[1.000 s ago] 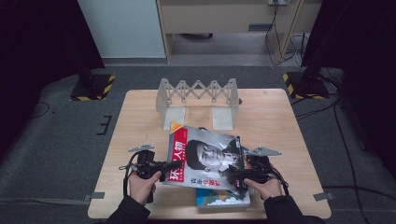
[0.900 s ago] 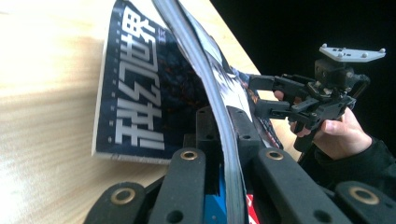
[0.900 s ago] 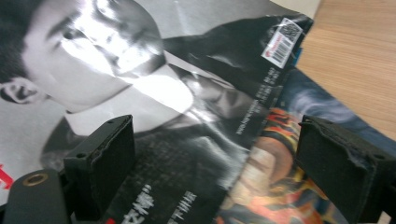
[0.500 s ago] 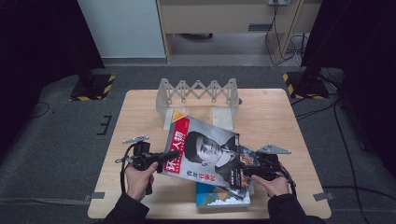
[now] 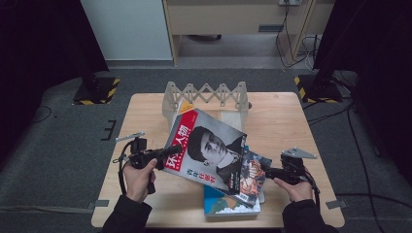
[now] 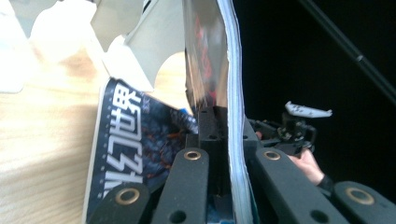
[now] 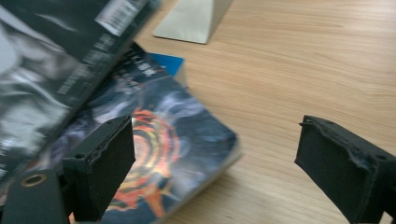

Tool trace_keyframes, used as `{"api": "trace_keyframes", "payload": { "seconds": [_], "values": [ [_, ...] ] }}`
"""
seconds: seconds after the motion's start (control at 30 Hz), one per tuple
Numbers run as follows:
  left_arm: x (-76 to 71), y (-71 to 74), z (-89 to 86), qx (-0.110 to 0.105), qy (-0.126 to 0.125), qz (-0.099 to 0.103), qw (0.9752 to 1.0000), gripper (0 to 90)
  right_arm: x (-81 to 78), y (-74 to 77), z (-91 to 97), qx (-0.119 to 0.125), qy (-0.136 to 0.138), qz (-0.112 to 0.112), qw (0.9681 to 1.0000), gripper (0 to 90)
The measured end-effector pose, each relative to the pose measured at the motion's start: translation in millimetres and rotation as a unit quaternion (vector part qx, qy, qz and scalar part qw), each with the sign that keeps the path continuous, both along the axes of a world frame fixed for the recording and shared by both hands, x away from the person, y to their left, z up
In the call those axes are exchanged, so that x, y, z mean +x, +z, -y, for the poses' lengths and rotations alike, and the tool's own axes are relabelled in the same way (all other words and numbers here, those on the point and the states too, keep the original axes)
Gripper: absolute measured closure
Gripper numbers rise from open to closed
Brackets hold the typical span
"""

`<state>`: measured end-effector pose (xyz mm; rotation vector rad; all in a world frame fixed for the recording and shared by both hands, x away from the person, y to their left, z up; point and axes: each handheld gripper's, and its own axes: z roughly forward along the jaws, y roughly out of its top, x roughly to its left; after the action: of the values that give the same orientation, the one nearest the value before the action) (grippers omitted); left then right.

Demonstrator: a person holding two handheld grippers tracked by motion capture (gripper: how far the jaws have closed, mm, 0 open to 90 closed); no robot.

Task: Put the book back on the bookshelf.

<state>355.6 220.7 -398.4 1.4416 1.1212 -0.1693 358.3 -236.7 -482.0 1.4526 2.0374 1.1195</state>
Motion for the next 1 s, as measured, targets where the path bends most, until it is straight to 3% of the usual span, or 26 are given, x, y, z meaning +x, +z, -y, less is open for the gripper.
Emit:
{"api": "trace_keyframes", "payload": {
  "seconds": [0.13, 0.53, 0.7, 1.0],
  "values": [
    [2.8, 6.9, -0.7, -0.009, 0.006, 0.003, 0.9999, 86.6, 2.1, -1.2, 9.9, -0.005, -0.014, -0.002, 0.9999, 11.6],
    [13.0, 26.8, -5.3, -0.001, 0.03, 0.015, 0.9994, 86.6, 9.4, -8.3, 27.3, -0.031, -0.039, -0.009, 0.9987, 11.9],
    [16.5, 41.1, -12.3, -0.003, 0.043, 0.028, 0.9987, 86.5, 12.8, -12.7, 30.8, -0.046, -0.046, -0.021, 0.9977, 11.8],
    [19.8, 64.8, -32.2, -0.013, 0.073, 0.051, 0.996, 86.6, 17.0, -18.6, 38.7, -0.074, -0.056, -0.019, 0.9955, 10.3]
  ]
}}
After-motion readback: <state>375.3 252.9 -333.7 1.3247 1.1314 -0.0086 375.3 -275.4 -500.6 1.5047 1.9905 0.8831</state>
